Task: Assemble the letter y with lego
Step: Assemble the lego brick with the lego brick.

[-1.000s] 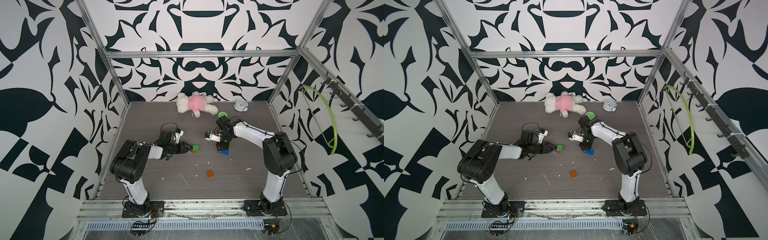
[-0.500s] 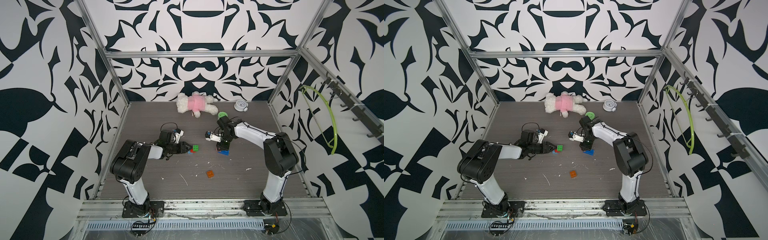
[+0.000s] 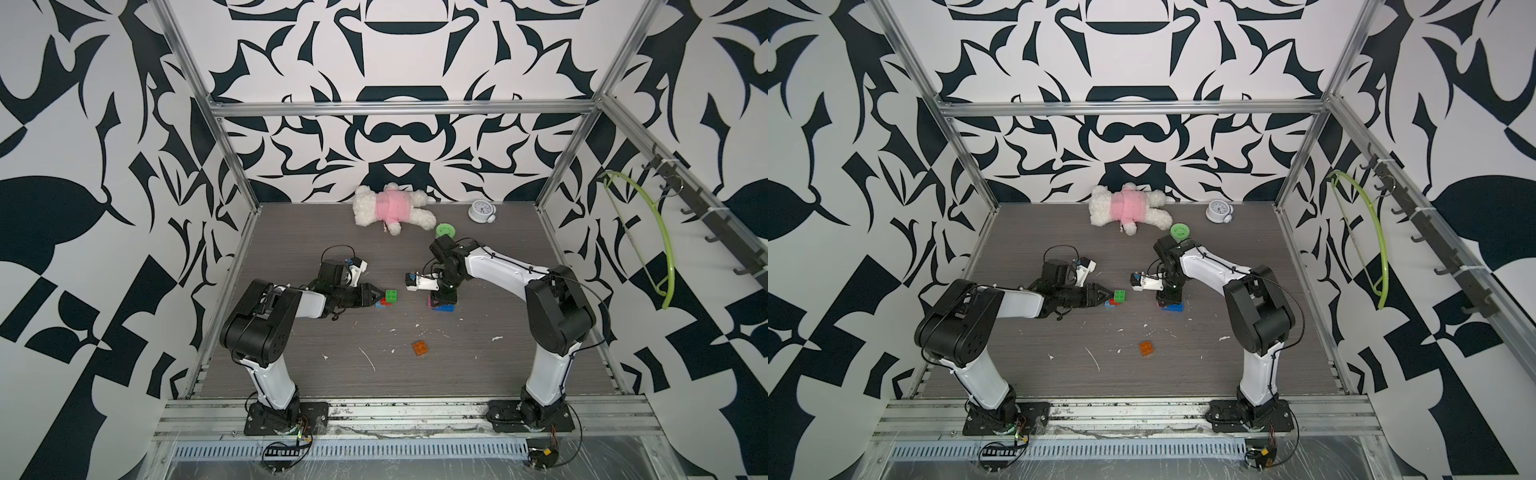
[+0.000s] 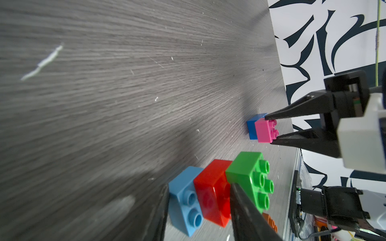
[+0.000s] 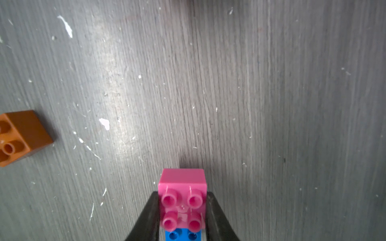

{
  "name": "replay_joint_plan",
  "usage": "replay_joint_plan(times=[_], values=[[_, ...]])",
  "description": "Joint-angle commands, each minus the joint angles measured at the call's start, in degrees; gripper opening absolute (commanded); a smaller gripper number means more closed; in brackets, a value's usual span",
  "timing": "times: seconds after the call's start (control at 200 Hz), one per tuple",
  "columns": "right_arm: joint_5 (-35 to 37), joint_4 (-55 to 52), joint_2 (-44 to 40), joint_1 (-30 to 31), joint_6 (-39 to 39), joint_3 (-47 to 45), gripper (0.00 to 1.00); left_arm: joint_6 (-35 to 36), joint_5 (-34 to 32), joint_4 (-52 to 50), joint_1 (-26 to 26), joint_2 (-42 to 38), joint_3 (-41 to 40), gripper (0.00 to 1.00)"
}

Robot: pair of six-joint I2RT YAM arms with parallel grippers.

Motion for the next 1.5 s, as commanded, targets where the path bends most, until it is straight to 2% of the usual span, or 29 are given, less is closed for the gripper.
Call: replay_joint_plan(times=[0.0,0.335,0.63,0.9,1.16,1.32,1.495], values=[[1.91,-3.31,4.46,0.29,-0.21,-2.14,0.03,1.61,-5.81,-8.89,0.39,2.93,-2.16,0.5],[2.04,-3.22,3.91,0.12,-0.6,-1.57,0.07,1.63,-5.7,-8.8,0.39,3.07,-2.12,0.5],[1.06,-2.13,1.87,0.15,0.19,0.28,0.21,1.63,-5.77,-8.86,0.39,2.95,-2.08,0.5],[2.29,0.1,-2.83,0.14,1.33,-0.01,0.4,1.76,-5.93,-8.94,0.39,2.9,-2.15,0.5],[4.28,0.51,-10.8,0.95,2.48,-0.44,0.46,1.72,-5.91,-8.93,0.39,3.0,-2.11,0.49],[6.91,-0.3,-17.92,4.2,1.72,-3.27,0.47,1.81,-5.98,-8.97,0.39,2.78,-2.19,0.5],[9.22,0.12,-25.39,12.51,-2.61,-11.44,0.48,1.73,-5.89,-8.93,0.39,2.96,-2.11,0.49]])
